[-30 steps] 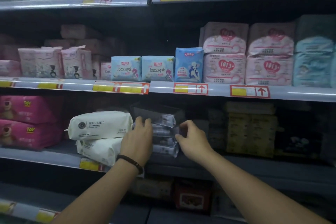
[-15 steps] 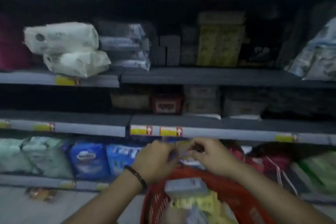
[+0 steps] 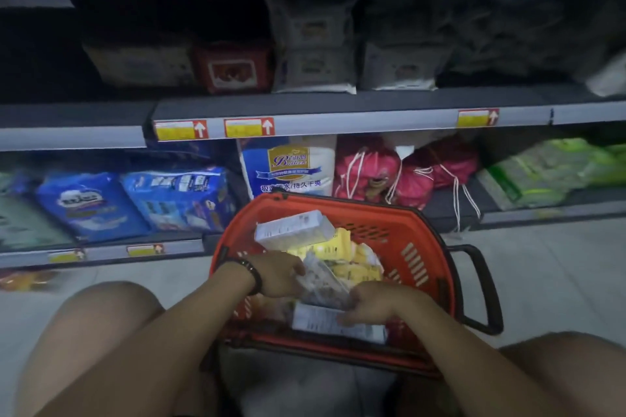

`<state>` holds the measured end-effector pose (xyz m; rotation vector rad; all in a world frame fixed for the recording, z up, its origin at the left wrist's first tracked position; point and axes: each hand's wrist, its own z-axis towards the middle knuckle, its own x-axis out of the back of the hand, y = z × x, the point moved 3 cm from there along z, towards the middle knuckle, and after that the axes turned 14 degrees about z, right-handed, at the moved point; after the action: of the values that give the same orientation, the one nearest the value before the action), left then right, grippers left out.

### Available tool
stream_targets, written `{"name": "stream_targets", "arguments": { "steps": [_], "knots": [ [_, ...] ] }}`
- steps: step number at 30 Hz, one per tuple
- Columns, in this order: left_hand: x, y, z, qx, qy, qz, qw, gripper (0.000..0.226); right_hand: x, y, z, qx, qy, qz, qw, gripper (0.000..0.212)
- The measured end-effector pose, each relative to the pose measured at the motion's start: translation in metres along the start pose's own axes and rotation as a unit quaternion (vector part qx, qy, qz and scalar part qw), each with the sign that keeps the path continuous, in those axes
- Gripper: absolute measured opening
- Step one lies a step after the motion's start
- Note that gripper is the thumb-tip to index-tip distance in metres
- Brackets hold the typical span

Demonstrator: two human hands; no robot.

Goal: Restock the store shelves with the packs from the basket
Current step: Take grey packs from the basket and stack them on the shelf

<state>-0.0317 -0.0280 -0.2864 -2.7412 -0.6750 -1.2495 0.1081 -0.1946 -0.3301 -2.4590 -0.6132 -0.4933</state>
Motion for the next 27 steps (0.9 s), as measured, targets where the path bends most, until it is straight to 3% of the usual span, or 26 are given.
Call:
{"name": "stream_targets", "arguments": {
  "steps": [3, 8, 13, 16, 19, 21, 24, 27],
  "knots": [
    [-0.007, 0.005, 0.001, -0.014, -0.093, -0.008, 0.996, 0.05, -0.017, 0.016, 0.007, -0.036, -0.057, 0.025, 0.997, 0.087],
    [-0.015, 0.006, 0.0, -0.018, -0.11, -0.014, 0.994, 0.051, -0.017, 0.038, 0.008, -0.033, -0.049, 0.146, 0.987, 0.101],
    [-0.013, -0.005, -0.009, 0.013, -0.097, -0.072, 0.993, 0.064, -0.002, 0.031, 0.002, 0.047, 0.005, 0.168, 0.985, 0.063],
    [-0.003, -0.005, -0.02, 0.003, -0.086, -0.182, 0.98, 0.065, 0.014, 0.028, -0.003, 0.13, 0.094, 0.185, 0.969, 0.062],
    [0.003, -0.017, -0.027, -0.01, -0.047, -0.442, 0.896, 0.067, 0.026, 0.022, -0.008, 0.226, 0.215, 0.163, 0.936, 0.069],
    [0.008, -0.024, -0.025, 0.01, 0.046, -0.545, 0.837, 0.068, 0.031, 0.014, -0.012, 0.271, 0.289, 0.172, 0.902, 0.073],
    [0.013, -0.012, -0.023, 0.012, 0.118, -0.625, 0.771, 0.04, 0.034, 0.001, -0.019, 0.299, 0.36, 0.177, 0.866, 0.077],
    [0.014, -0.011, -0.018, 0.033, 0.145, -0.643, 0.752, 0.034, 0.033, -0.009, -0.022, 0.301, 0.396, 0.172, 0.85, 0.08]
  ]
}}
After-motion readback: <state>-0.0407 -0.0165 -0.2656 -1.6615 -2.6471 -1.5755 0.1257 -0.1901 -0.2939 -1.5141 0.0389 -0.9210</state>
